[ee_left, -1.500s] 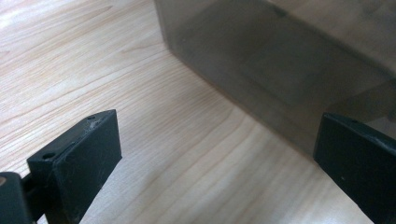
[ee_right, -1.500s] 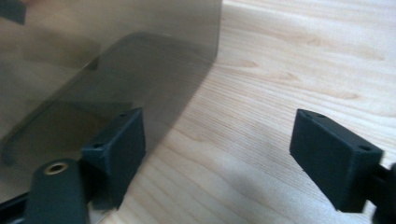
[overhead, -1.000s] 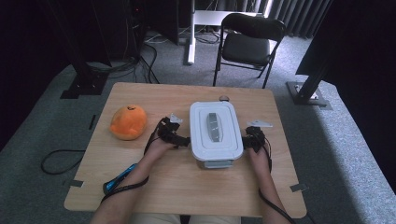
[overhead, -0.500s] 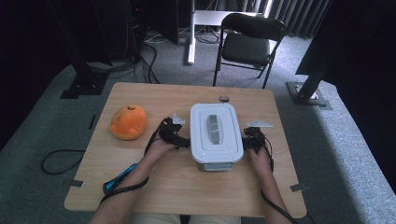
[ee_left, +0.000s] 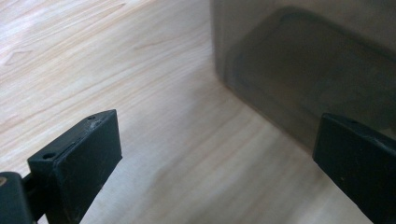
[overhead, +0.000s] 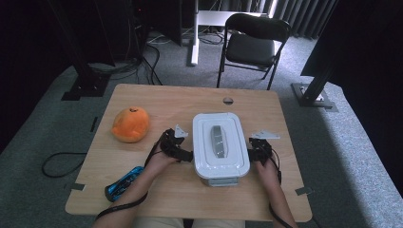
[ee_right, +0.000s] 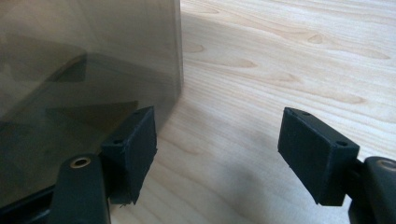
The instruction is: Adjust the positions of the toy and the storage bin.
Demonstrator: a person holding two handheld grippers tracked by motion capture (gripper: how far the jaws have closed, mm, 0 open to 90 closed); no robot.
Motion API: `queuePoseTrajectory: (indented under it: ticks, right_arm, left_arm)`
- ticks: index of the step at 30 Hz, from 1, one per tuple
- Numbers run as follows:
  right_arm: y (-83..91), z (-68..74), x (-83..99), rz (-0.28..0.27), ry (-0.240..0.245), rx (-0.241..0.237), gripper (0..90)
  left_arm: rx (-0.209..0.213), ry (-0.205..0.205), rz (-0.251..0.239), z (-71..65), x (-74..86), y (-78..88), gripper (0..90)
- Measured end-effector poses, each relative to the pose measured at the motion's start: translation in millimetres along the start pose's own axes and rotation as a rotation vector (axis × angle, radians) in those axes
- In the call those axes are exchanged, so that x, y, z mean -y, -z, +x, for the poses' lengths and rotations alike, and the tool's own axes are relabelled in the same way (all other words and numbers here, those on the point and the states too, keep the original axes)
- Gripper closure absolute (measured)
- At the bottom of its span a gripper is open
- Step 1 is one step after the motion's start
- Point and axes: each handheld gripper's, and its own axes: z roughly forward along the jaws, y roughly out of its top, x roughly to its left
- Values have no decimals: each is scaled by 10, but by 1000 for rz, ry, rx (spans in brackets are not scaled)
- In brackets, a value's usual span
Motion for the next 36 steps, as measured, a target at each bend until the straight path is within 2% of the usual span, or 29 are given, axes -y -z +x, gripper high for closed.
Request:
queuePoseTrajectory:
  ticks: [12, 16, 20, 24, 27, 29, 36]
  right_arm:
    - [109, 55, 114, -19, -2, -8, 293]
    - [124, 54, 127, -13, 8, -1, 241]
    - [166, 18, 147, -23, -5, -16, 192]
    - [236, 11, 145, -11, 13, -10, 166]
    - [313, 4, 128, -19, -6, -27, 157]
    - [374, -5, 111, -34, -17, -39, 144]
    - [647, -61, -8, -112, -62, -44, 134]
  left_arm:
    - [32, 26, -28, -93, 125, 63, 17]
    - [54, 55, -46, -80, 179, 59, 16]
    - [47, 62, -20, -73, 262, 27, 16]
    - [54, 79, -11, -46, 353, 0, 16]
    - [25, 70, -8, -49, 387, -2, 16]
    - [27, 71, -5, -55, 389, 3, 17]
    - [16, 21, 35, -105, 387, -53, 17]
